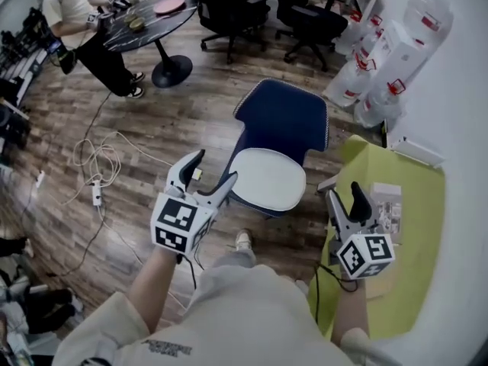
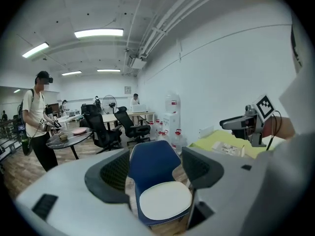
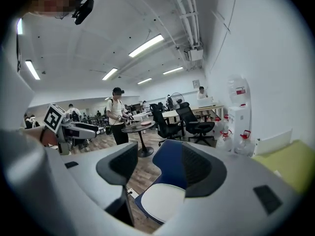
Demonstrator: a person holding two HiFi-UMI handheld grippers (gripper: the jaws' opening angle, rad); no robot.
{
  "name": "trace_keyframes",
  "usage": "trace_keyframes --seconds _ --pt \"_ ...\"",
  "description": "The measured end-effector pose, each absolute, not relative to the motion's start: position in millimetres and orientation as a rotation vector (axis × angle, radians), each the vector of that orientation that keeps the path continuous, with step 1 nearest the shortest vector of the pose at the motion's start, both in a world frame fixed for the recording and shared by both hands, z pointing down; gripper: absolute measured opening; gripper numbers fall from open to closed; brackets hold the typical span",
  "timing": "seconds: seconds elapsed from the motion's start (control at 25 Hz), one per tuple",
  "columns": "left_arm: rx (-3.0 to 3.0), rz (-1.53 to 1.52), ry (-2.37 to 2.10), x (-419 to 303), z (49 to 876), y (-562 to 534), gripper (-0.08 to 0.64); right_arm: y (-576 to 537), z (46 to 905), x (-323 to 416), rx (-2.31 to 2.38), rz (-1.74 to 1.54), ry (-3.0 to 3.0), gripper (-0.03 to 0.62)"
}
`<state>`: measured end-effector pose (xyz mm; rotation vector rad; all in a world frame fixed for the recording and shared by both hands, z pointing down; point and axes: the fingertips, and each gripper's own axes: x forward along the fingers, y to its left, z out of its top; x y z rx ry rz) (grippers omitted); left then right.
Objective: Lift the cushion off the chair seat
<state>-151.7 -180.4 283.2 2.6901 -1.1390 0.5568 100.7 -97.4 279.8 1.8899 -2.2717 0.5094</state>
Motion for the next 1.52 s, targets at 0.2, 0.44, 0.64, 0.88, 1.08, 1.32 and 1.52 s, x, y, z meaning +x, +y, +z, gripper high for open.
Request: trace_keyframes --seconds 0.2,0.44,0.64,0.88,1.08,1.32,1.52 --pt "2.666 0.597 -1.077 -151 314 -219 0.326 -134 306 100 1.897 0.576 -2.221 0.281" --pt "2.631 0.666 -1.057 -150 353 -245 0.327 -159 336 101 1.886 0.642 -2.181 0.291" --pt "2.585 0.705 -1.040 -146 379 -256 0.325 -172 359 104 1.857 0.698 -2.159 0.302" --pt "2.539 0.732 -1.057 -132 403 -271 0.327 -190 391 123 1.823 0.770 -2.143 0.311" --pt "2.500 0.767 -1.059 -116 432 -282 0.327 -207 423 146 1.807 0.836 -2.119 0.318" --pt "2.433 0.806 -1.079 -106 480 -310 0.327 -235 475 170 1.798 0.926 -2.081 0.327" --pt "2.416 0.701 -1.084 -87 518 -330 0.327 -254 529 184 1.768 1.001 -2.069 0.328"
